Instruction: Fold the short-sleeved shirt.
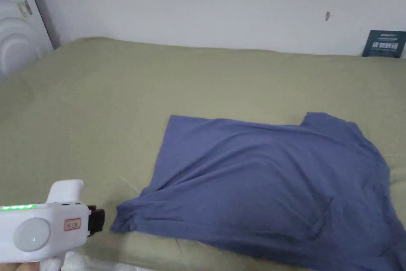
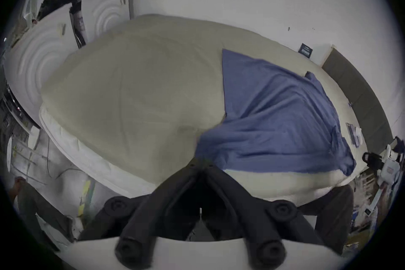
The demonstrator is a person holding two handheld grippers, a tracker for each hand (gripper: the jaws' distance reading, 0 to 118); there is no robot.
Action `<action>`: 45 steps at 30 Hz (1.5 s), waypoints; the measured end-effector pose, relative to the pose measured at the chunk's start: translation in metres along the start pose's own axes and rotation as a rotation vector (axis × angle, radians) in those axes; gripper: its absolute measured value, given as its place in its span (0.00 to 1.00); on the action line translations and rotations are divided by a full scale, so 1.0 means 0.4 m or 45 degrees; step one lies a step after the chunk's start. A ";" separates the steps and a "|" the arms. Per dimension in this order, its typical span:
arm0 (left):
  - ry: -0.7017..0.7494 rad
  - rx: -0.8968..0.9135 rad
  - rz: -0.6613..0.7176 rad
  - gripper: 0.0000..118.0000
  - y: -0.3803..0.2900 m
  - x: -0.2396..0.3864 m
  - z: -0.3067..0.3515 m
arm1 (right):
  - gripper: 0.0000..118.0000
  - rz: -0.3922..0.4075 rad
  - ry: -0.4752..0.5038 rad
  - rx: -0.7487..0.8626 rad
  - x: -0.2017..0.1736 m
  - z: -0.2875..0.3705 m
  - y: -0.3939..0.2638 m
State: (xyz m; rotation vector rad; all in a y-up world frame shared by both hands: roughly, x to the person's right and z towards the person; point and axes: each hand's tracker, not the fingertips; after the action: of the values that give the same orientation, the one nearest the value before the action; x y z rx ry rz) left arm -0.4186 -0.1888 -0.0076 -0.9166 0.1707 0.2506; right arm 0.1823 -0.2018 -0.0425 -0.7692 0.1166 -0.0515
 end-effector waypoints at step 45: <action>-0.003 -0.140 -0.089 0.03 0.010 0.072 -0.056 | 0.03 0.091 0.012 -0.234 0.045 -0.021 -0.028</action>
State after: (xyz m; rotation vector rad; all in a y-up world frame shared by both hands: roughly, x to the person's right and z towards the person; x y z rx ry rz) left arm -0.3932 -0.2004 -0.0313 -1.0297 0.1236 0.1973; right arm 0.1992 -0.2173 -0.0420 -0.9479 0.1596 0.0242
